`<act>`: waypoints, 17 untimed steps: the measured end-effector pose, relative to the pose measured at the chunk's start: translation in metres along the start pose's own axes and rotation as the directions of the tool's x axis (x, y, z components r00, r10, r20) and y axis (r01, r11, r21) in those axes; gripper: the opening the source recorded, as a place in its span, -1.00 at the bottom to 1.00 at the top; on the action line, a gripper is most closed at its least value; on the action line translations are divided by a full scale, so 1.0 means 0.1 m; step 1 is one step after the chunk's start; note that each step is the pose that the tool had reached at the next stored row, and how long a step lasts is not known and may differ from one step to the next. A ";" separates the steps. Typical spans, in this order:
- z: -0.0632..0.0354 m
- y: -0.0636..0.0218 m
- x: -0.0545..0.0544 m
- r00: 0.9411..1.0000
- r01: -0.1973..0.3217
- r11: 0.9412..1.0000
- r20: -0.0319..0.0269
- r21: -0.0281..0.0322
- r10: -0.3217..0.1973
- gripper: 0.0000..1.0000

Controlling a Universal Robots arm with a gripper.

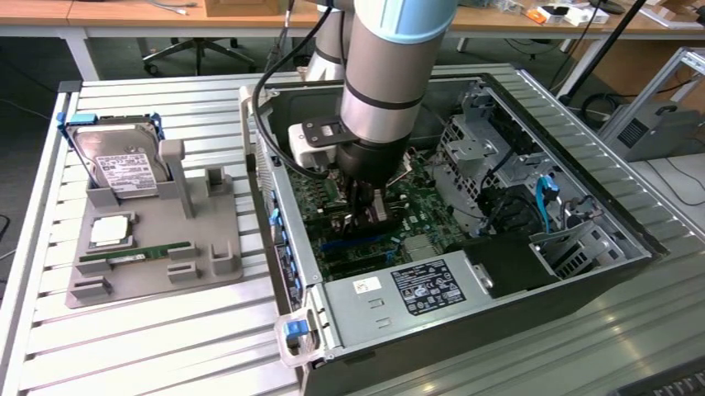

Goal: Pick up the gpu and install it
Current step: 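Insert the gpu into the slot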

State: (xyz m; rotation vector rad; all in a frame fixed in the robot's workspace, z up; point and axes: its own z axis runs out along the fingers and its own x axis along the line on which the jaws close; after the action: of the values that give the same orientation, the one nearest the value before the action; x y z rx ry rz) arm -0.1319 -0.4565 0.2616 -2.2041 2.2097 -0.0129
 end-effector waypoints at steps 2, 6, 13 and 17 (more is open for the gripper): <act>0.001 0.000 0.00 1.000 -0.003 1.000 0.000 0.000 0.003 -0.47; -0.002 0.000 0.00 1.000 -0.003 1.000 0.001 0.001 0.003 -0.47; -0.012 0.000 0.00 1.000 -0.006 1.000 0.000 0.000 0.006 -0.47; -0.007 0.002 0.00 1.000 -0.018 1.000 0.000 0.001 0.018 -0.47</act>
State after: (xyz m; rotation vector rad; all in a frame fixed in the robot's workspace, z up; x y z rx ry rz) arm -0.1321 -0.4566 0.2623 -2.1837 2.2293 -0.0134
